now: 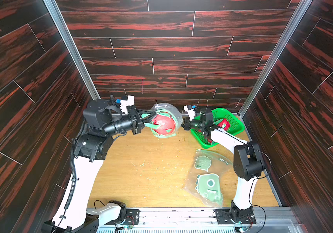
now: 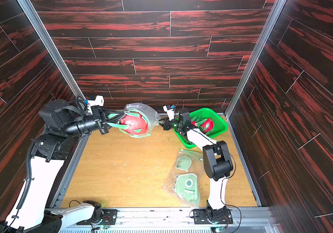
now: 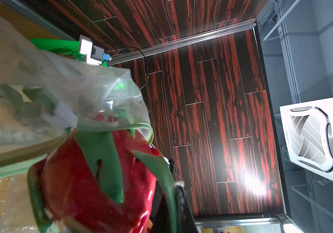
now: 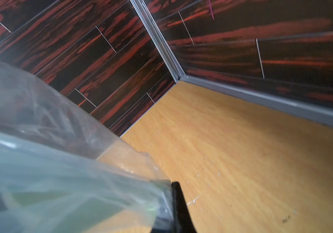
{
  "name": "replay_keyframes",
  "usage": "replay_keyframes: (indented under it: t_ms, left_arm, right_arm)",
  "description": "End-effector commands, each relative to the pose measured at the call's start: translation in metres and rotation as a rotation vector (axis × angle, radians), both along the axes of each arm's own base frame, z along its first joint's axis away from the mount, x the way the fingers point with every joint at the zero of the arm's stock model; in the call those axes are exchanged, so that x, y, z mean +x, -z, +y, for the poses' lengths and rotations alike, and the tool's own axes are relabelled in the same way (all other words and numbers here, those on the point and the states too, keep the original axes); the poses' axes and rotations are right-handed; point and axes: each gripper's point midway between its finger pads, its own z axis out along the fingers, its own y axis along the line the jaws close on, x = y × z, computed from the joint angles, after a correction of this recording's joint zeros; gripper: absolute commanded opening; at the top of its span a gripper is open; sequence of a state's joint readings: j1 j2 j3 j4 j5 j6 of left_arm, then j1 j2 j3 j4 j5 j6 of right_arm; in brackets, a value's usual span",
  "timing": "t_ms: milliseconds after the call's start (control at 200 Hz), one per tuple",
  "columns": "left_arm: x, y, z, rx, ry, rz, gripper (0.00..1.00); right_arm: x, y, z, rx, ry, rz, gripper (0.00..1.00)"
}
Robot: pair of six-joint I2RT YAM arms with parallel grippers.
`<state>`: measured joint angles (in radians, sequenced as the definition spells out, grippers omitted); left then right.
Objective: Open the zip-top bag and take out the dragon fruit
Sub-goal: Pick up the dragon fruit from the zipper food storage bag, then place the zipper food storage bag at the center of the board.
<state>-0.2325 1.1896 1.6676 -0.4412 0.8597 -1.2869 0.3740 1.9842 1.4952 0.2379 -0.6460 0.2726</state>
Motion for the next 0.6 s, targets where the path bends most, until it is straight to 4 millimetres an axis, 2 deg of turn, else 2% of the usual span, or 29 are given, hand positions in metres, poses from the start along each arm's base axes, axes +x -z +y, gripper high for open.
replay_keyframes:
  t_ms: [0,45,190,281,381,461,596]
  left_arm:
    - [-0.073,-0.090,0.012,-0.068,0.055,-0.460,0.00]
    - [-0.064,-0.071,0.009,-0.050,0.054,-0.424,0.00]
    - [-0.026,0.020,-0.007,0.053,0.068,-0.248,0.00]
    - [-0.014,0.068,-0.014,0.127,0.085,-0.170,0.00]
    - [-0.015,0.101,-0.030,0.170,0.167,-0.138,0.00]
    - [-0.013,0.126,-0.031,0.244,0.189,-0.104,0.00]
    - [-0.024,0.155,-0.039,0.287,0.291,-0.076,0.00]
  right_arm:
    - [0.024,0.123,-0.056,-0.217,0.237,0.303,0.00]
    - [0.025,0.115,-0.054,-0.199,0.232,0.296,0.00]
    - [0.022,0.082,-0.045,-0.145,0.216,0.315,0.00]
    - [0.016,0.056,-0.038,-0.109,0.194,0.331,0.00]
    - [0.012,0.039,-0.036,-0.082,0.201,0.368,0.00]
    - [0.012,0.026,-0.033,-0.049,0.200,0.380,0.00]
    - [0.025,0.015,-0.041,-0.042,0.264,0.389,0.00]
